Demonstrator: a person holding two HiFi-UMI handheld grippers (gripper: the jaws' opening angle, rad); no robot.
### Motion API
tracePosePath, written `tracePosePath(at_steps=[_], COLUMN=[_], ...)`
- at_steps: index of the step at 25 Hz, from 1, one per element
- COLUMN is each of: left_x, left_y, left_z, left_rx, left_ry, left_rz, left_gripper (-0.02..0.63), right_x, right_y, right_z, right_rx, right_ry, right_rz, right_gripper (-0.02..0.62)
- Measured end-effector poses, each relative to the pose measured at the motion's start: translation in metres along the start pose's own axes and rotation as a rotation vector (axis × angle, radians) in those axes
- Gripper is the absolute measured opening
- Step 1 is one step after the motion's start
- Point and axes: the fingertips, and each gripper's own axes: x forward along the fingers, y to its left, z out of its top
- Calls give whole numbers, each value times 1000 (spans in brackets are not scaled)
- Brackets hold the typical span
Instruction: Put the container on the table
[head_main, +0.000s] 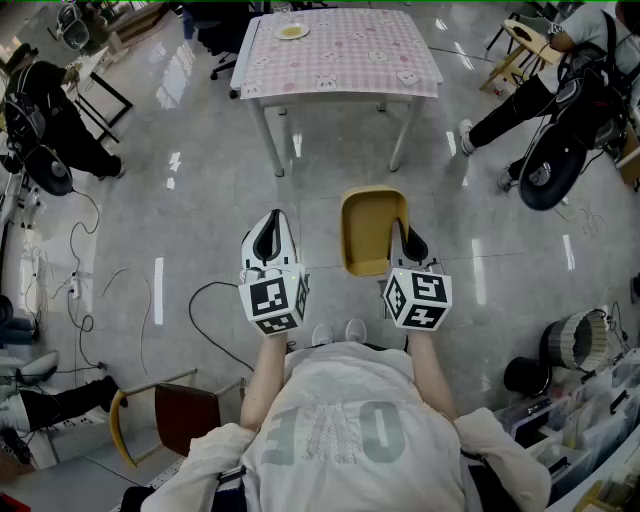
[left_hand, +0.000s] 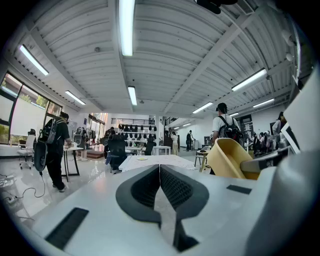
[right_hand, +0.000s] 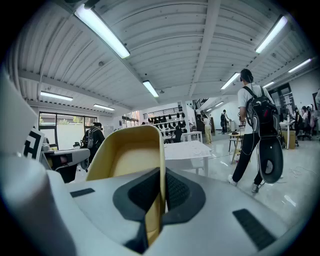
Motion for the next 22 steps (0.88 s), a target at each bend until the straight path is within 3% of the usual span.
tracePosePath(at_steps=[6, 17, 22], left_x=[0, 14, 31], left_y=[-9, -35, -39], left_z=[-1, -11, -17], left_rx=[-4, -12, -16], left_ry=[7, 9, 17], left_rz=[25, 31, 43], left_gripper=[28, 28, 28], right_x=[-5, 3, 20], right_y=[-16, -49, -56], right_z=[2, -6, -15], right_rx=[-9, 88, 96], right_ry=[4, -11, 32], right_rz=[2, 37, 64], right_gripper=[31, 31, 31])
